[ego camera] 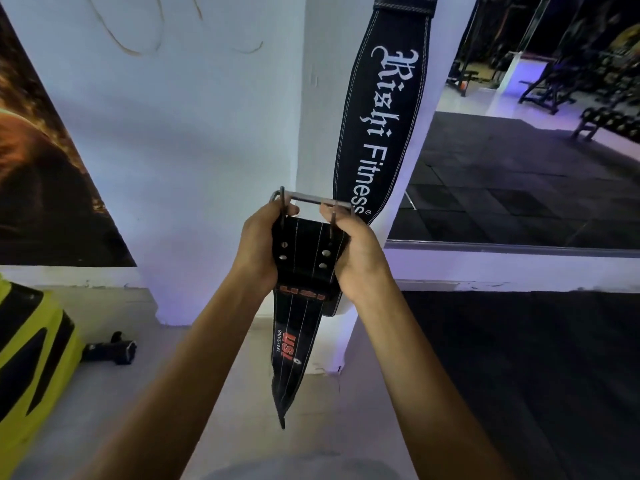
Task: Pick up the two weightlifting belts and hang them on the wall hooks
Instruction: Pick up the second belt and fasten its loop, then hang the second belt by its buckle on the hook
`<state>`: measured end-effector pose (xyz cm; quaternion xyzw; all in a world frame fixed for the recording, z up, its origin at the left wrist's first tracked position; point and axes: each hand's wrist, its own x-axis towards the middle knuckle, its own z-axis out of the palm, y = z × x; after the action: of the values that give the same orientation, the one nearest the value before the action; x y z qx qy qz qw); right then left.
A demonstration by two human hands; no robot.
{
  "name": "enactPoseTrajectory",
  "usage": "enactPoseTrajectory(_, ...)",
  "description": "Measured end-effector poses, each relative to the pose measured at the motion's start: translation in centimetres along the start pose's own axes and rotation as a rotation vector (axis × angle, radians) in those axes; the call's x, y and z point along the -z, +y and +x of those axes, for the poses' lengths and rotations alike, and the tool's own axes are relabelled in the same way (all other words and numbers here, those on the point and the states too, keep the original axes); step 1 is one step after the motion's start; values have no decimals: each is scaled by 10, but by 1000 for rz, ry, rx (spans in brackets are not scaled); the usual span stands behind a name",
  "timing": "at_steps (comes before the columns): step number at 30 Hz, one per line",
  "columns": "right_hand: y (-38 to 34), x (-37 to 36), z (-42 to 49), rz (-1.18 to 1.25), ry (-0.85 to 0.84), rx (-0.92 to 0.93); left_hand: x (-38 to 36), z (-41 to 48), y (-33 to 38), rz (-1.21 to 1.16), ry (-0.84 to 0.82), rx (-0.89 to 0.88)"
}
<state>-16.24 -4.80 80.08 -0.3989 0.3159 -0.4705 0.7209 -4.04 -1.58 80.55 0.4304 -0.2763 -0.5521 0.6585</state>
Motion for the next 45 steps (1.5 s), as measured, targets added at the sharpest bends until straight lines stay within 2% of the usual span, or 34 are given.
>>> enactPoseTrajectory(4, -13, 6, 1, -68, -63, 147, -2, 2, 7, 54, -92, -18)
enactPoseTrajectory(10, -54, 9, 17, -356, -7, 408, -18, 29, 27, 167, -180, -309)
enactPoseTrajectory(16, -130, 15, 42, -633, 8, 642, -51, 59, 83, 404, -274, -494)
enactPoseTrajectory(20, -194, 9, 60, -822, 90, 778, -84, 72, 137, 527, -336, -589)
enactPoseTrajectory(27, -341, -43, 89, -955, 246, 1061, -180, 95, 253, 561, -228, -851)
enactPoseTrajectory(32, -436, -92, 97, -1009, 368, 1179, -248, 108, 333, 556, -127, -989)
enactPoseTrajectory(38, -508, -123, 134, -1006, 471, 1239, -299, 132, 398, 556, -25, -1027)
enactPoseTrajectory(45, -538, -137, 174, -1050, 535, 1295, -327, 173, 427, 519, 47, -1018)
